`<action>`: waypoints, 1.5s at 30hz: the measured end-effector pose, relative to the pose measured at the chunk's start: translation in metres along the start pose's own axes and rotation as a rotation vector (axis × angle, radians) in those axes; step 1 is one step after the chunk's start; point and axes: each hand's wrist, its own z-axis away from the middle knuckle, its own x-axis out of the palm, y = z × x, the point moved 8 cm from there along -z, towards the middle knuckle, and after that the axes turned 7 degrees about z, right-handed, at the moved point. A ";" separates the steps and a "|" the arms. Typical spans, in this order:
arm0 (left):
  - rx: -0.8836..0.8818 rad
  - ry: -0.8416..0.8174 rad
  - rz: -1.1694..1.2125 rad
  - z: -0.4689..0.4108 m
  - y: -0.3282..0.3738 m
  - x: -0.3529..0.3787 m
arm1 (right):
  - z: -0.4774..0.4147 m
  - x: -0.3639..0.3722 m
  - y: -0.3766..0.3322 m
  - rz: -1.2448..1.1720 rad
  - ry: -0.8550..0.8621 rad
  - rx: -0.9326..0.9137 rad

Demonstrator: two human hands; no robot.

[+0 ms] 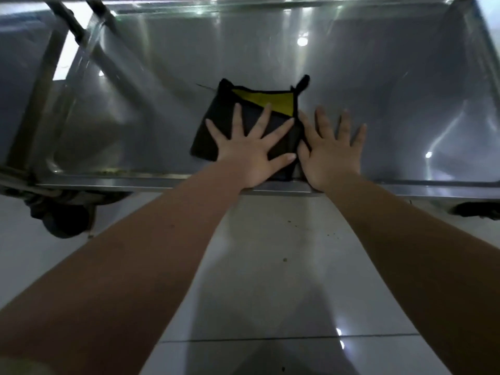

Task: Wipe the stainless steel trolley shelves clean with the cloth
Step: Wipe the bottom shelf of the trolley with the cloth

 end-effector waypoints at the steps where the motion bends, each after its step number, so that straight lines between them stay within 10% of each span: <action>1: 0.030 0.002 -0.003 -0.010 0.012 -0.001 | 0.000 -0.001 0.003 -0.016 0.008 0.007; 12: -0.391 0.077 0.092 -0.018 -0.195 -0.043 | -0.001 -0.001 -0.001 -0.012 0.015 0.017; 22: -0.066 0.053 0.087 -0.103 0.035 -0.026 | 0.000 -0.001 0.004 -0.028 0.021 0.070; 35: -0.418 0.154 0.082 -0.045 -0.197 -0.050 | -0.002 -0.003 -0.001 -0.029 0.042 0.006; 45: -0.128 0.111 0.082 -0.040 -0.011 -0.009 | -0.002 -0.001 0.002 -0.006 0.008 0.035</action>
